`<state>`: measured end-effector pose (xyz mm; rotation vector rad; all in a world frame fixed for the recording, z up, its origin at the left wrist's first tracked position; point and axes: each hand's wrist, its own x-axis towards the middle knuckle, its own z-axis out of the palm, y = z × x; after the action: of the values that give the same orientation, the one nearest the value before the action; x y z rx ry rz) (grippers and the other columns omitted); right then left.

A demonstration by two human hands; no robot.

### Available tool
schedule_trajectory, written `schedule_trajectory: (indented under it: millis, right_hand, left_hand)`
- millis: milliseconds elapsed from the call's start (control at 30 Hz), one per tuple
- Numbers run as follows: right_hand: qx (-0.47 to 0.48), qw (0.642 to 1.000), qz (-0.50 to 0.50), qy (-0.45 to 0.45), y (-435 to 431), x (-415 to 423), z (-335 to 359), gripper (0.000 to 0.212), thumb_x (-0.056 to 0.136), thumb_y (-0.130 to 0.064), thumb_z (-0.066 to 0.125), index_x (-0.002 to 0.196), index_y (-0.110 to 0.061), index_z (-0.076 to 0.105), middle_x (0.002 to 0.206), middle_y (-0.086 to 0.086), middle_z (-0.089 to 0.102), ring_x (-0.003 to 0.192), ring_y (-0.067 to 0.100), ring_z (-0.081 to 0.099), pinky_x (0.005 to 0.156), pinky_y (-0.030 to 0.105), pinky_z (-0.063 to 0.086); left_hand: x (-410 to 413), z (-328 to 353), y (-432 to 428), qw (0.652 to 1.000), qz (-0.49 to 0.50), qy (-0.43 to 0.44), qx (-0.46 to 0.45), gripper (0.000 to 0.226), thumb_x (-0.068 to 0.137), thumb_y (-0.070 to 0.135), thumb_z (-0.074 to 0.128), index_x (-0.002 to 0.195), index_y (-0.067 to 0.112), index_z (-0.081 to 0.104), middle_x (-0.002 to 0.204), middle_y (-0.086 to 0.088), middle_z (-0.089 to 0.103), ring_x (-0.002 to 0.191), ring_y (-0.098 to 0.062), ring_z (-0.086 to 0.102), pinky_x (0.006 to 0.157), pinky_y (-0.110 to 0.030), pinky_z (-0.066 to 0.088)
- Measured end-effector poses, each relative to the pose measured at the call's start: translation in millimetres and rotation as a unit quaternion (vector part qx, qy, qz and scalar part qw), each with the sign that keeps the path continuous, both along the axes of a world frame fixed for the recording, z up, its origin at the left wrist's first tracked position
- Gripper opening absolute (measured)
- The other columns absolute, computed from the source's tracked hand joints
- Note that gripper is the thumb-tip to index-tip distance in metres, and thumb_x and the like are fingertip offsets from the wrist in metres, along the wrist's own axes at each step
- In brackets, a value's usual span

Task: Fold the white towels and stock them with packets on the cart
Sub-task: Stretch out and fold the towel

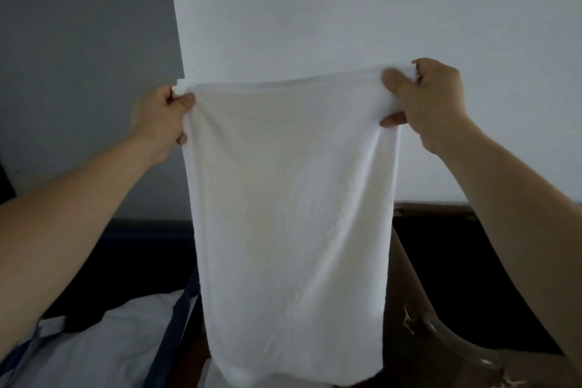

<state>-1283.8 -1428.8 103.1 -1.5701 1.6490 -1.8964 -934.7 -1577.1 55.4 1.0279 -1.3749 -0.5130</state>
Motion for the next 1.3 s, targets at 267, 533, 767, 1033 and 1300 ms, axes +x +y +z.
schedule_trajectory:
  millis: [267, 533, 767, 1033, 1300]
  right_hand:
    - [0.028, 0.999, 0.004, -0.017, -12, 6, -15, 0.022, 0.089, -0.027, 0.071, 0.089, -0.007, 0.062, 0.085, 0.003, 0.061, 0.061, 0.029, 0.070, 0.063, 0.054, 0.059]
    - [0.044, 0.999, -0.010, -0.020, -30, 9, -37, 0.031, 0.089, -0.031, 0.070, 0.098, -0.002, 0.063, 0.091, 0.012, 0.065, 0.066, 0.027, 0.071, 0.064, 0.052, 0.060]
    - [0.016, 0.999, 0.020, -0.022, -26, 10, -42, 0.022, 0.090, -0.029, 0.070, 0.096, -0.009, 0.063, 0.088, 0.008, 0.057, 0.078, 0.029, 0.068, 0.059, 0.042, 0.062]
    - [0.022, 0.999, 0.034, -0.002, 13, 20, -59, 0.031, 0.090, -0.033, 0.069, 0.108, -0.008, 0.063, 0.088, 0.008, 0.058, 0.071, 0.024, 0.070, 0.063, 0.047, 0.061]
    - [0.129, 0.991, 0.040, 0.004, 100, 61, -136, 0.029, 0.091, -0.033, 0.069, 0.103, -0.007, 0.064, 0.090, 0.007, 0.065, 0.071, 0.023, 0.071, 0.068, 0.049, 0.061]
  left_hand:
    - [2, -13, -8, 0.998, -0.035, 0.037, 0.036, 0.008, 0.098, 0.019, 0.060, 0.103, 0.012, 0.060, 0.092, 0.001, 0.053, 0.077, -0.016, 0.054, 0.044, -0.024, 0.055]
    - [0, -22, -13, 0.998, -0.015, 0.026, 0.053, 0.011, 0.100, 0.018, 0.056, 0.105, 0.008, 0.056, 0.090, 0.001, 0.047, 0.085, -0.019, 0.052, 0.049, -0.025, 0.058]
    - [4, -14, 4, 0.999, 0.027, 0.021, 0.034, 0.022, 0.102, 0.020, 0.052, 0.119, 0.007, 0.057, 0.089, 0.007, 0.046, 0.090, -0.018, 0.055, 0.053, -0.023, 0.059]
    - [25, -33, 57, 0.997, -0.007, 0.051, 0.053, 0.007, 0.101, 0.020, 0.054, 0.108, 0.020, 0.055, 0.112, -0.001, 0.053, 0.106, -0.024, 0.056, 0.063, -0.031, 0.062]
    - [75, -125, 145, 0.987, -0.054, 0.066, 0.134, 0.013, 0.100, 0.016, 0.055, 0.110, 0.016, 0.063, 0.129, -0.016, 0.058, 0.116, -0.034, 0.059, 0.077, -0.044, 0.062]
